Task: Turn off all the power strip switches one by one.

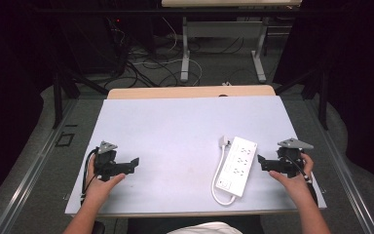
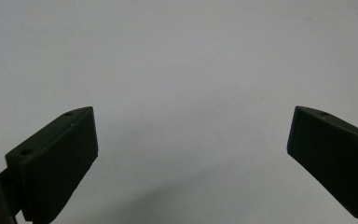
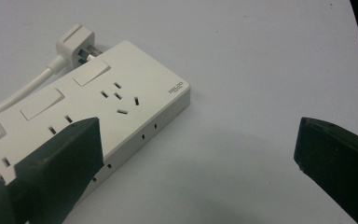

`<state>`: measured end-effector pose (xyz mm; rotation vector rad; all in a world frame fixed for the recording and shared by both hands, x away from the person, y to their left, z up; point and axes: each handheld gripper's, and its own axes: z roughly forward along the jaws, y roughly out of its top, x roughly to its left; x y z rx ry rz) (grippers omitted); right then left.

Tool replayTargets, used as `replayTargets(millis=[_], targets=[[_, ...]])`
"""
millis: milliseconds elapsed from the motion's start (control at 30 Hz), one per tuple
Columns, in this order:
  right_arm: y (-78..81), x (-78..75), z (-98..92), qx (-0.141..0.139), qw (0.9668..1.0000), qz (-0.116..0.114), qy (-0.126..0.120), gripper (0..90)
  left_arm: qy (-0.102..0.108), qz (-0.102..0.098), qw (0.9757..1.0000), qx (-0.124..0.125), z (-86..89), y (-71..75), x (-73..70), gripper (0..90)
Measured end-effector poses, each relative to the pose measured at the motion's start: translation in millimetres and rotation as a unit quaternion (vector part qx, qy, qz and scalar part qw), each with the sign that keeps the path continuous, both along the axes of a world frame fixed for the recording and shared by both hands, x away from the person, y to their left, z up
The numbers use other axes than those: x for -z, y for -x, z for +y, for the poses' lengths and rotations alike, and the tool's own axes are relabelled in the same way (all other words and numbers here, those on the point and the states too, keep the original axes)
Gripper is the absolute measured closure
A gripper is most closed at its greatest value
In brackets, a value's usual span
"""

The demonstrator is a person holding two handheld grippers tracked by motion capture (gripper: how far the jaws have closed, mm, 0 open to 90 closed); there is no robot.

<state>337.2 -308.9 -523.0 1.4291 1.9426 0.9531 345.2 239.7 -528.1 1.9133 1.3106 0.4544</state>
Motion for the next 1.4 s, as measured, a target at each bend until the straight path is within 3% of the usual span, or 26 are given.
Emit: replayTargets(millis=[200,300,333,500,667,833,967,1000,1400], targets=[[0.4,0.6,5.1,-0.011,0.9999,-0.001,0.003,0.7,0.009,-0.002,0.9999,0.006,-1.5,1.8,-0.9,1.6],[0.9,0.0,9.5,-0.018,0.9998,-0.002,-0.001,0.7,-0.003,-0.003,0.9999,0.014,-2.1,2.6,-2.2,1.6],[1.2,-0.6,10.3,-0.021,0.9998,-0.004,0.002,0.7,0.000,-0.014,0.9998,0.012,-3.7,3.7,-1.4,1.6],[5.0,-3.3,16.8,-0.024,0.9994,-0.017,0.017,0.7,-0.004,-0.017,0.9998,0.006,-3.8,8.0,-4.7,1.6],[6.9,-8.2,26.1,-0.053,0.9983,-0.019,0.011,1.2,-0.008,-0.020,0.9997,0.009,-6.5,9.7,-3.9,1.6],[8.2,-9.3,36.5,-0.069,0.9973,-0.017,0.016,5.9,-0.018,-0.018,0.9996,0.014,-6.5,9.7,-3.8,1.6],[10.4,-10.6,42.1,-0.081,0.9965,-0.015,0.017,9.8,-0.015,-0.021,0.9996,0.009,-6.3,9.5,-2.7,1.7],[11.9,-11.4,46.0,-0.089,0.9957,-0.014,0.020,15.2,-0.015,-0.022,0.9996,0.008,-6.2,9.4,-2.7,1.7],[18.7,-14.6,63.8,-0.131,0.9907,-0.016,0.035,27.8,-0.015,-0.021,0.9996,0.007,-6.3,9.1,-2.7,1.7]])
